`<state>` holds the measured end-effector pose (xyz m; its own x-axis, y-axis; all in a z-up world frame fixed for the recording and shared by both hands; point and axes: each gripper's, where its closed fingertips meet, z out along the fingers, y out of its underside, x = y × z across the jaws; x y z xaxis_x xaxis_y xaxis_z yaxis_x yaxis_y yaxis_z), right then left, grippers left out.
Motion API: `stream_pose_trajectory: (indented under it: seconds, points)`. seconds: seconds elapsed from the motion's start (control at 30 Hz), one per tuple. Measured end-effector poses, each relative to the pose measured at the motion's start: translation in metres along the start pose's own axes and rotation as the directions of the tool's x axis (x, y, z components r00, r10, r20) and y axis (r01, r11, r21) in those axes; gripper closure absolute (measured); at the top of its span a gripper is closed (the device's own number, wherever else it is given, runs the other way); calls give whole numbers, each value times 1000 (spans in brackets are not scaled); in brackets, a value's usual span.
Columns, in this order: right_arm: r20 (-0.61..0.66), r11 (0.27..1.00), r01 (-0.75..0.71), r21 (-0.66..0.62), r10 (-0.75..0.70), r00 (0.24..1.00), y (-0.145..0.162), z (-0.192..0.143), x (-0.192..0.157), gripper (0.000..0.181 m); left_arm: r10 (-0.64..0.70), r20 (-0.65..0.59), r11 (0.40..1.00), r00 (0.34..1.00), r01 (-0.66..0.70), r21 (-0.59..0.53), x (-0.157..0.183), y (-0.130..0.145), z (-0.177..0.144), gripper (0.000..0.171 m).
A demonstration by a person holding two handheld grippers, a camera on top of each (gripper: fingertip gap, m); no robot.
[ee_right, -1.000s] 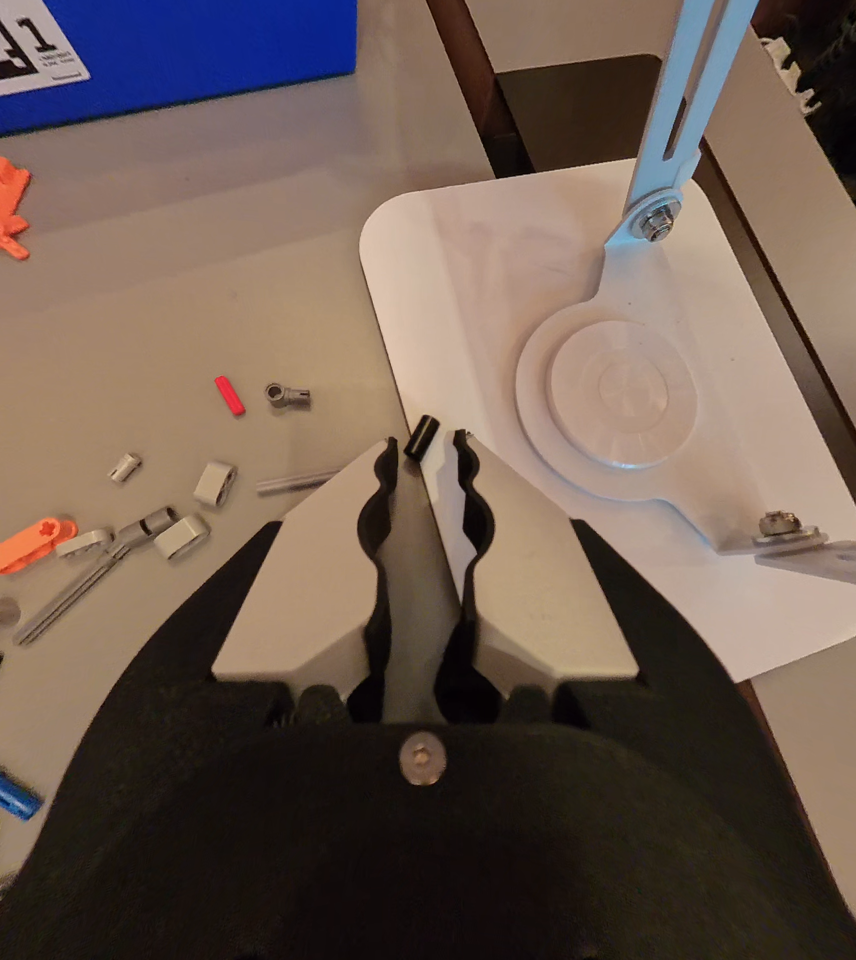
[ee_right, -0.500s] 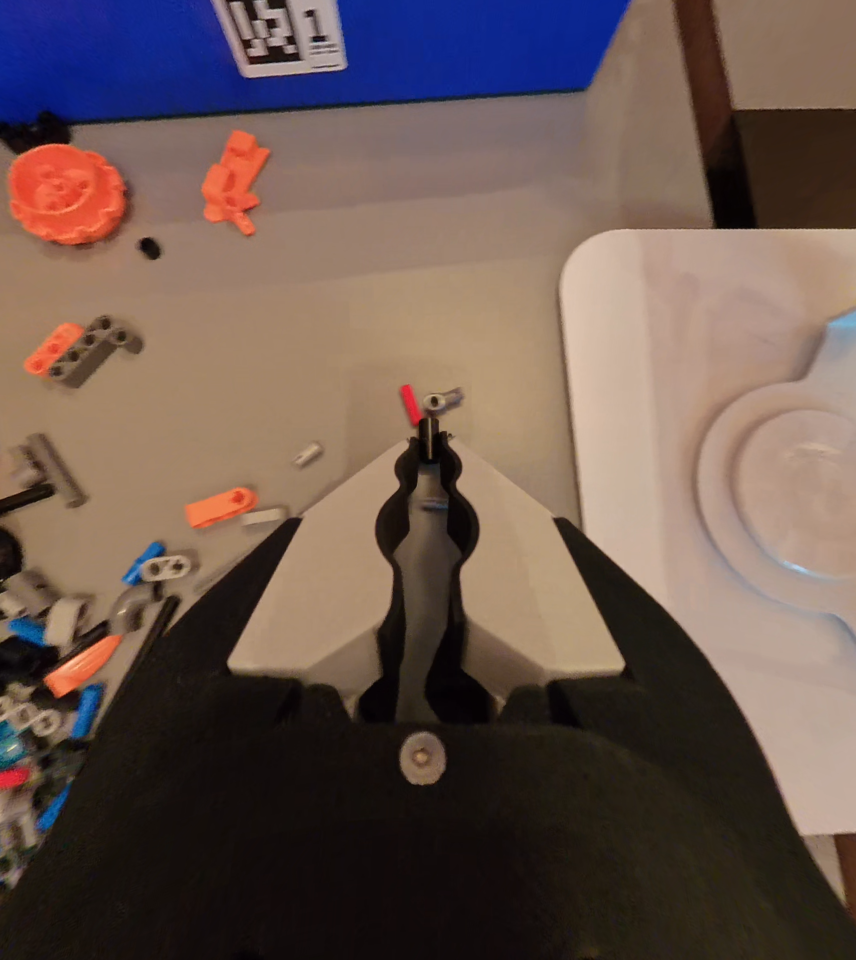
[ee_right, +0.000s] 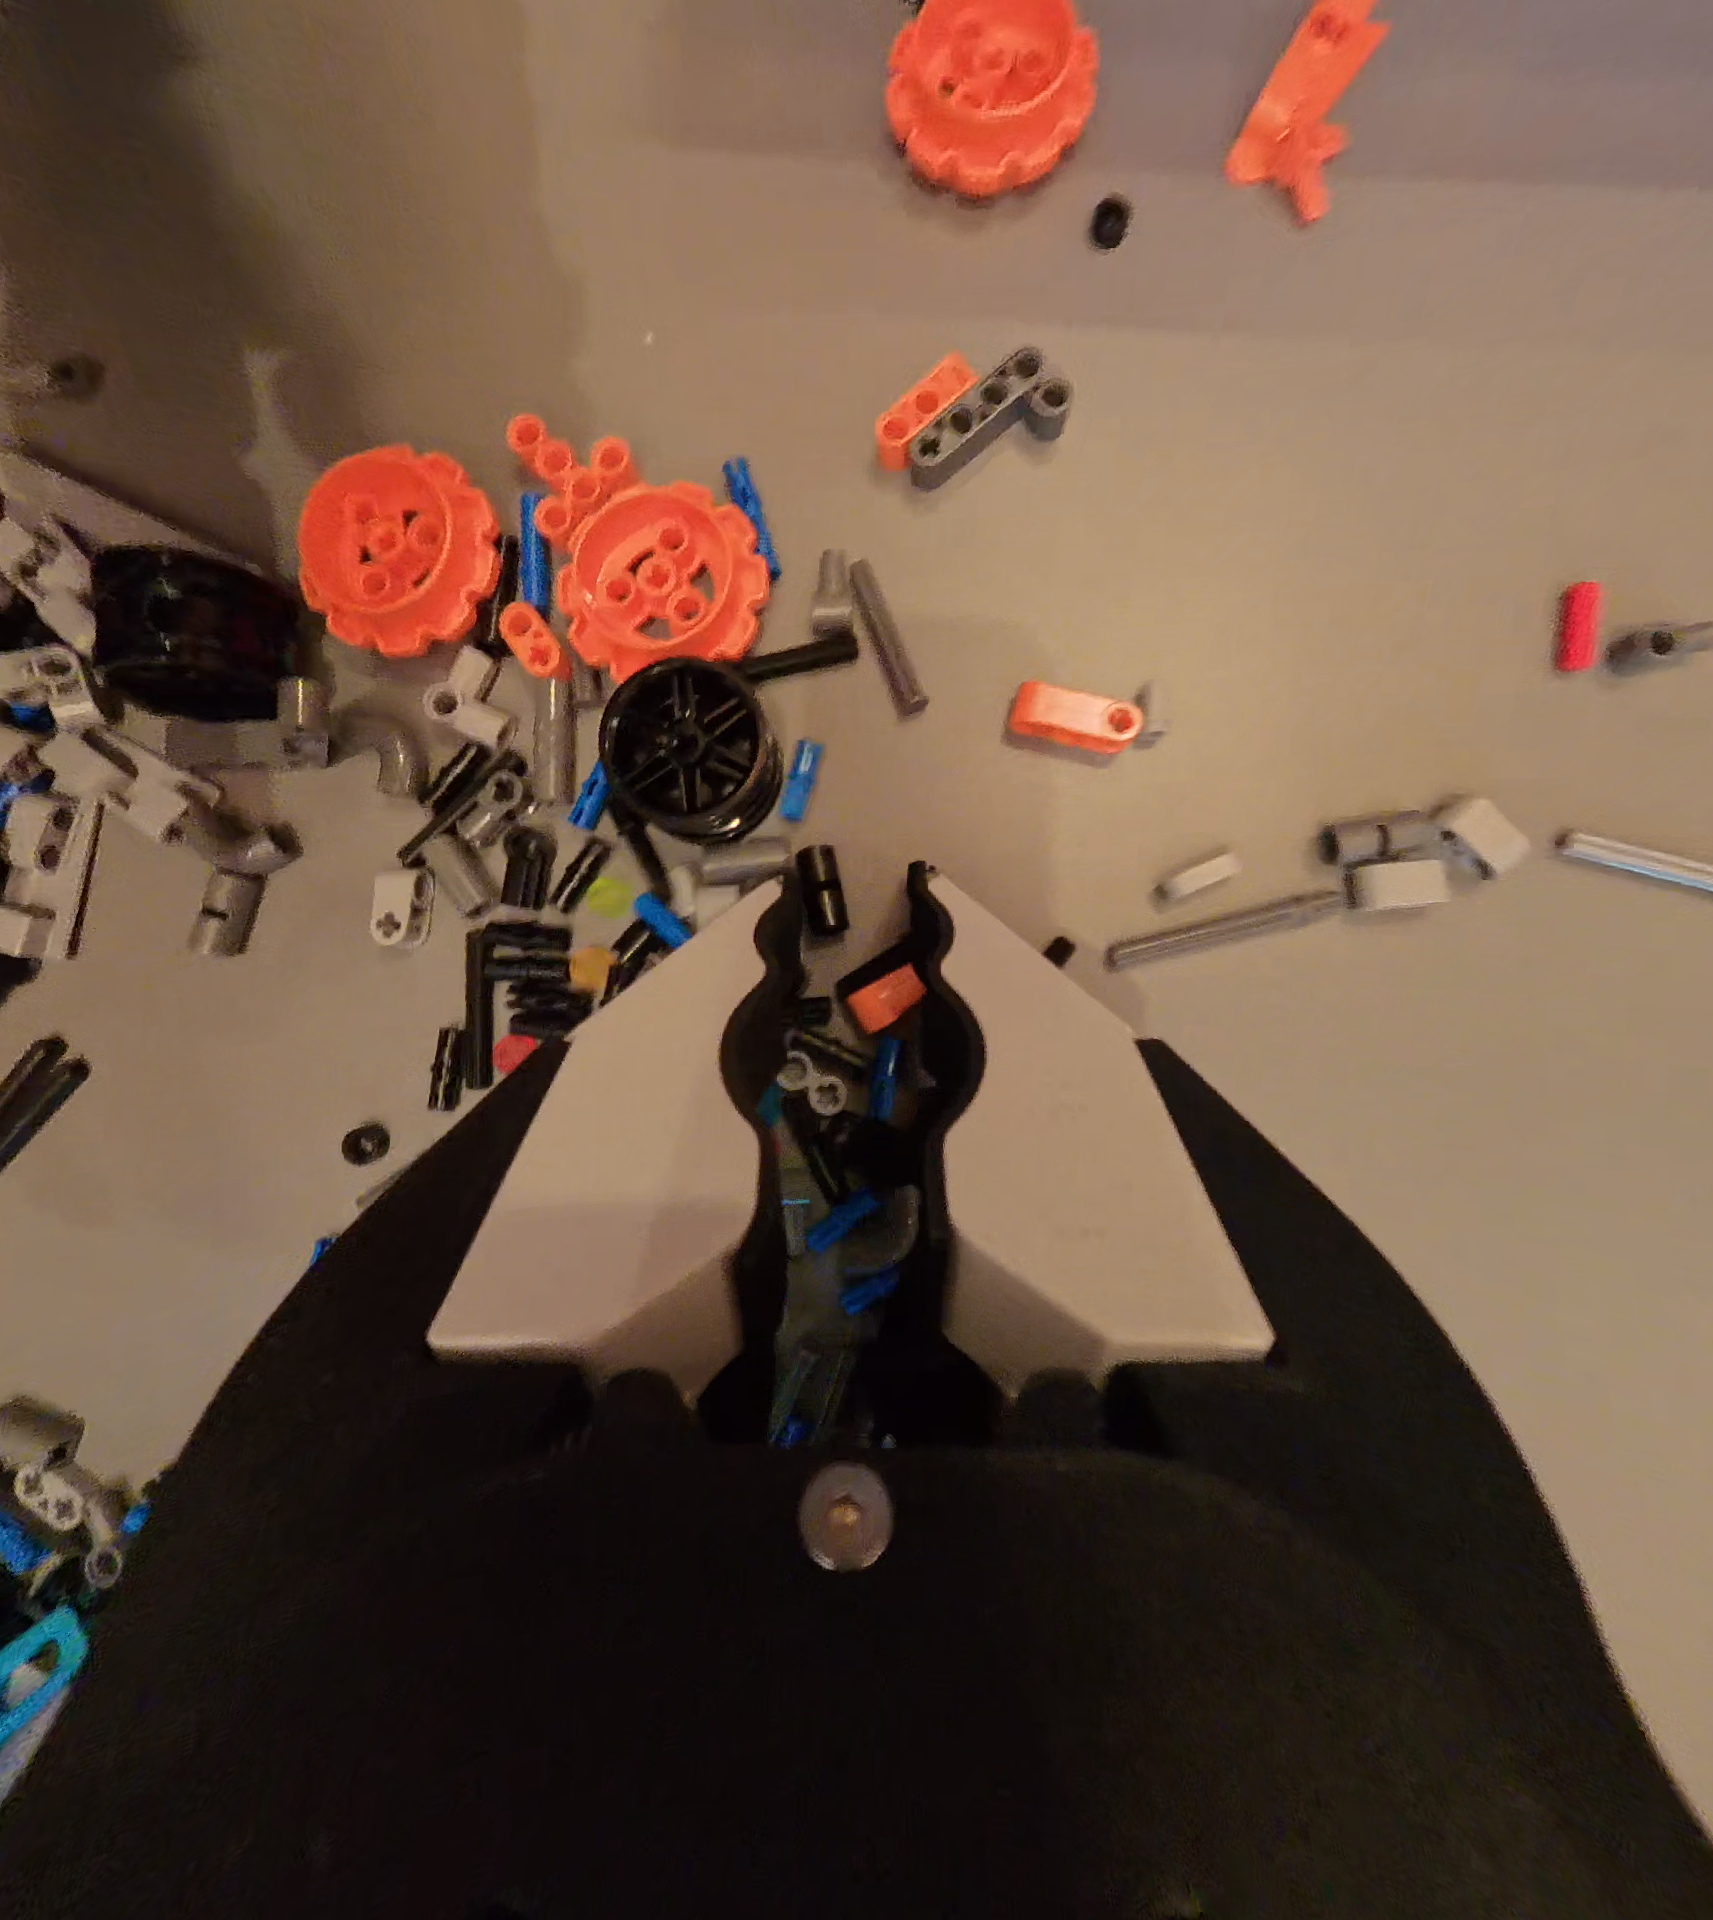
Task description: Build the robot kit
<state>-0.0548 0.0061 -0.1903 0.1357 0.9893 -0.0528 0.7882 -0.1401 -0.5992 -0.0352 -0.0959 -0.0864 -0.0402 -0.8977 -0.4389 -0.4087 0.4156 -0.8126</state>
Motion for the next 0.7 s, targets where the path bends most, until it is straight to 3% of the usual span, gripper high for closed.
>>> stream_pose_trajectory:
  seconds: [0.1,0.23,0.37,0.5,0.7]
  points:
    - [-101,994,-53,92,62,993,-15,-10,28,142,5,-5,1000,1000,-5,0,2,0,1,139]
    - [-293,972,-182,147,218,931,-14,-21,102,145,9,-2,1000,1000,-9,1,2,0,1,139]
    - [-324,907,-370,201,418,848,-2,-19,150,148,2,0,1000,1000,-2,1,0,1,0,138]
    - [-292,899,-394,194,436,851,-5,-4,155,152,1,0,1000,1000,-1,2,0,2,-1,138]
    - [-279,936,-311,167,348,895,-12,3,145,179,0,0,1000,1000,0,-1,-1,3,0,139]
